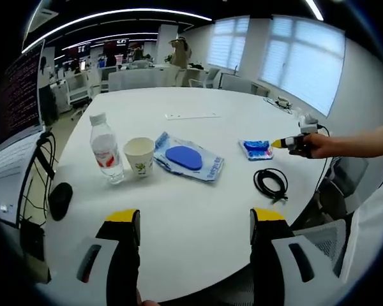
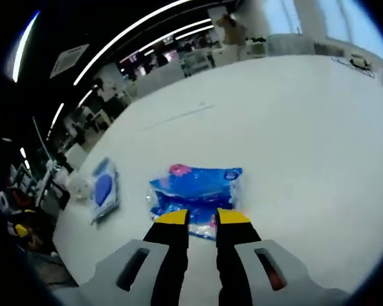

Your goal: Arrange the tabletop items into an orderly group along one side of the table until the central work area is clear of visible clutter.

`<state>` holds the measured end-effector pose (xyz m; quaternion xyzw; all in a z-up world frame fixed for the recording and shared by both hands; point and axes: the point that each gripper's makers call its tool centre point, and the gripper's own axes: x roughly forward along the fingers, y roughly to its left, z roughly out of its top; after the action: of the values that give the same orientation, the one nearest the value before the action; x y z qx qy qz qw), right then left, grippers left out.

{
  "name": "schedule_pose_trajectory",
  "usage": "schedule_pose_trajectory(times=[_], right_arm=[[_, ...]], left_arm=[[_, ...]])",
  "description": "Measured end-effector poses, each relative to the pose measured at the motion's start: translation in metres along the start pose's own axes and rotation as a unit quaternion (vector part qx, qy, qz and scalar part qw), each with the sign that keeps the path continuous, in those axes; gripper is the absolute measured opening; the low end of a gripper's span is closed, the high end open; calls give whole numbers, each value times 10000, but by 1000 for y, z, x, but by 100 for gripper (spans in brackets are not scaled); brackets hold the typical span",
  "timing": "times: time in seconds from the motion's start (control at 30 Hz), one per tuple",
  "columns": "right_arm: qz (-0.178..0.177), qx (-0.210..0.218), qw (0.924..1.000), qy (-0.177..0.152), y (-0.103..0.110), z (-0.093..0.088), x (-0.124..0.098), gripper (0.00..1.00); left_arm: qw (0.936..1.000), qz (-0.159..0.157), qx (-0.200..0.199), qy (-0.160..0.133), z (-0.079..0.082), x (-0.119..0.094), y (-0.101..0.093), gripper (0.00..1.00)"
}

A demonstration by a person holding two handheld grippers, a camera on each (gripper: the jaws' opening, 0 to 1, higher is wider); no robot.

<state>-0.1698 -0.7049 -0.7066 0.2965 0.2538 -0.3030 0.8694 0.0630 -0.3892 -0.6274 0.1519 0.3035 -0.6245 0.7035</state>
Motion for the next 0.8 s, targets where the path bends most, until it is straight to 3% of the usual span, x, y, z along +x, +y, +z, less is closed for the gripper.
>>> schedule_pose_trajectory(times=[0.07, 0.17, 0.5, 0.63, 0.8], right_arm=[[294, -183, 9993, 115, 22, -7, 3, 17], [424, -276, 9986, 160, 42, -15, 7, 17], [650, -133, 9967, 461, 84, -52, 26, 19], [791, -98, 9954, 526, 105, -61, 33, 20], [905, -137, 9940, 598, 116, -62, 44, 21]], left_arm=[[10000, -41, 25, -4, 0, 1, 2, 71], [9999, -100, 69, -19, 3, 1, 2, 71], [9996, -231, 128, -109, 7, 3, 10, 71], [9996, -255, 126, -94, 5, 4, 12, 71], [9996, -243, 107, -119, 4, 1, 14, 71]])
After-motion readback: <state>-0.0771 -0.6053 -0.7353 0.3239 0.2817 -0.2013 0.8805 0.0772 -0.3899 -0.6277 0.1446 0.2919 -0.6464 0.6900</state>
